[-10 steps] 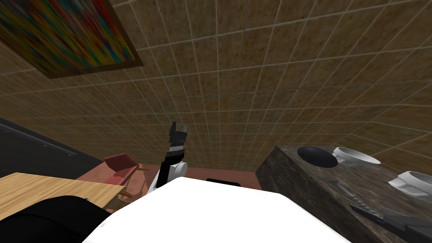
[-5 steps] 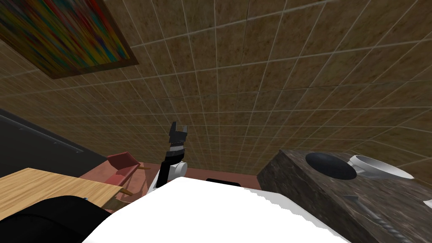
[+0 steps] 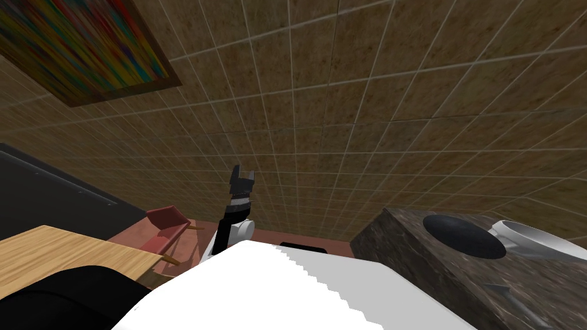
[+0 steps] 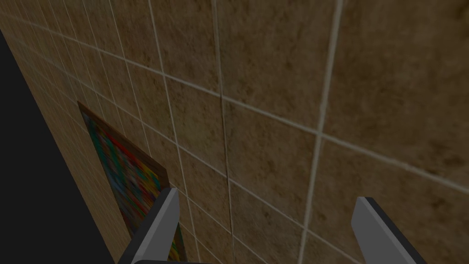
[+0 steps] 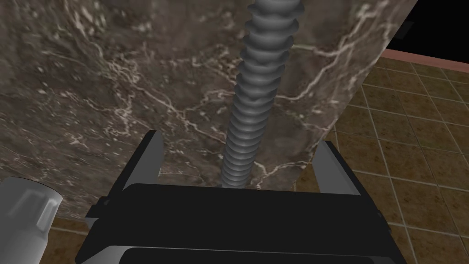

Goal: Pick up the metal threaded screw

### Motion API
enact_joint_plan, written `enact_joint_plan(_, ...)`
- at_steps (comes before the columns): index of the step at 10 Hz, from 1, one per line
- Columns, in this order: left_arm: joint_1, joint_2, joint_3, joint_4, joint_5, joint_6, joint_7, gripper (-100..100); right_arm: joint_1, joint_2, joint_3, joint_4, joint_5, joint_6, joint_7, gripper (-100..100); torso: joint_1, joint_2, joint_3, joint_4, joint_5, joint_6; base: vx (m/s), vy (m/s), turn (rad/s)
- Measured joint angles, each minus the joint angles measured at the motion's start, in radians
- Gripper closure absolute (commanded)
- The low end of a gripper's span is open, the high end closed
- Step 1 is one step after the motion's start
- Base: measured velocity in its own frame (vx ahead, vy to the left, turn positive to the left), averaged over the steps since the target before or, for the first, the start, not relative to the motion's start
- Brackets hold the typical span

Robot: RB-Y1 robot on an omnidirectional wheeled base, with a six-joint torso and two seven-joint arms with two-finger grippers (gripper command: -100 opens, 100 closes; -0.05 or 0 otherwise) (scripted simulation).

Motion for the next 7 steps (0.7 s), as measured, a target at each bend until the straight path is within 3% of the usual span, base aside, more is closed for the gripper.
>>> enact_joint_plan(2,0.000,0.000,0.000,0.000,0.000,0.000,0.000,0,0.045,-0.009,-0.011,-0.021,-0.014,0.003,-0.003,-100,0.001,0.002,0.001,0.001,0.001,0.000,0.020,-0.014,0.013)
enact_joint_plan(3,0.000,0.000,0.000,0.000,0.000,0.000,0.000,0,0.019,0.000,0.028,0.004,0.009,-0.010,-0.020,-100,0.001,0.002,0.001,0.001,0.000,0.000,0.030,-0.019,0.014)
enact_joint_plan(5,0.000,0.000,0.000,0.000,0.000,0.000,0.000,0,0.057,-0.012,0.025,-0.023,-0.002,-0.003,-0.033,-100,0.002,0.003,0.002,0.001,0.001,0.000,0.006,-0.003,0.000)
enact_joint_plan(6,0.000,0.000,0.000,0.000,0.000,0.000,0.000,0,0.059,-0.013,0.023,-0.026,-0.004,-0.001,-0.032,0,0.002,0.003,0.002,0.001,0.001,0.000,0.000,0.000,0.000)
enact_joint_plan(7,0.000,0.000,0.000,0.000,0.000,0.000,0.000,0,0.059,-0.013,0.023,-0.026,-0.003,-0.001,-0.032,-100,0.002,0.004,0.002,0.001,0.001,0.000,0.021,-0.013,0.078)
